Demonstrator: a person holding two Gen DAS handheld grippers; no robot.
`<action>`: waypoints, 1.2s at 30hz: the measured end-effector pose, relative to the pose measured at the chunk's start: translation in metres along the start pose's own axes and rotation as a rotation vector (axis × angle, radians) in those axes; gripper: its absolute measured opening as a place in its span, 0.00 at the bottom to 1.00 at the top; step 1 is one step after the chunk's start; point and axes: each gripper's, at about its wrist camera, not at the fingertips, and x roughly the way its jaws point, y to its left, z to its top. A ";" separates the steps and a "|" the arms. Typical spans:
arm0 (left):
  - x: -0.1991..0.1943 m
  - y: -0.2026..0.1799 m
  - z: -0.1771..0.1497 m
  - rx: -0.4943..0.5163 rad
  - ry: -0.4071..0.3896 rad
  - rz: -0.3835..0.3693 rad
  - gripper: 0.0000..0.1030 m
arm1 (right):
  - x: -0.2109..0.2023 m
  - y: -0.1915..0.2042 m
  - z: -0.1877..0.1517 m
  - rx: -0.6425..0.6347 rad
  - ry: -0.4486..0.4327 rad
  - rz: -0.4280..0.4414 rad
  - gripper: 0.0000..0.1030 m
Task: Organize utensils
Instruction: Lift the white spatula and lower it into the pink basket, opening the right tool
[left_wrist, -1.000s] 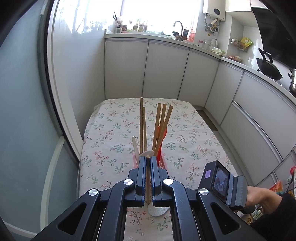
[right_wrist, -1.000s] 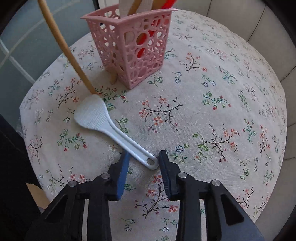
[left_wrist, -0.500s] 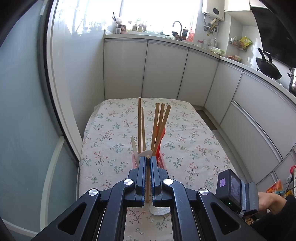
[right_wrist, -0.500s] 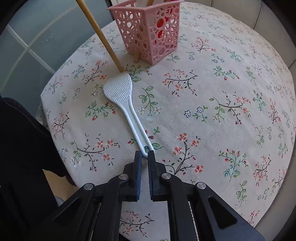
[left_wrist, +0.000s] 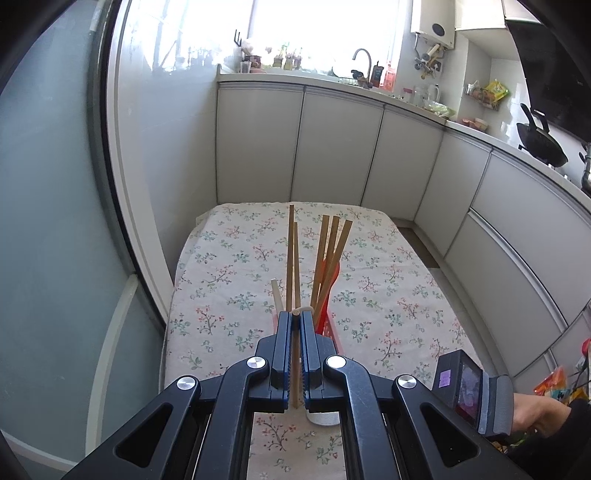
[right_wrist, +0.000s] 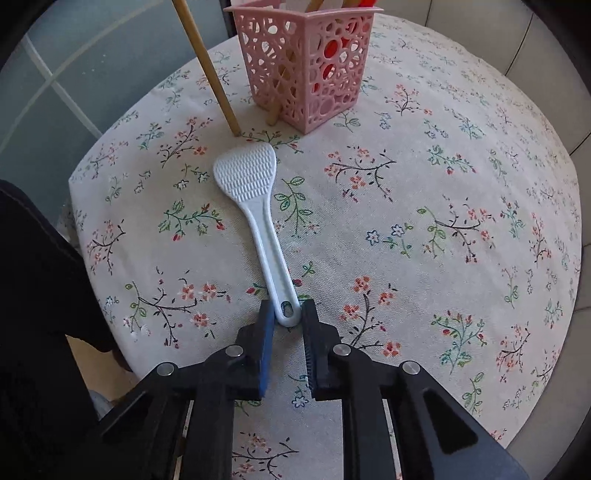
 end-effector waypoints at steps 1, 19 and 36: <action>-0.002 0.000 0.001 -0.001 -0.007 0.001 0.04 | -0.008 -0.003 0.001 0.015 -0.020 0.010 0.15; -0.005 -0.007 0.004 0.016 -0.034 -0.007 0.04 | -0.102 -0.035 0.025 0.281 -0.333 0.090 0.15; -0.071 -0.014 0.040 0.006 -0.334 0.023 0.04 | -0.152 -0.031 0.047 0.290 -0.471 0.034 0.14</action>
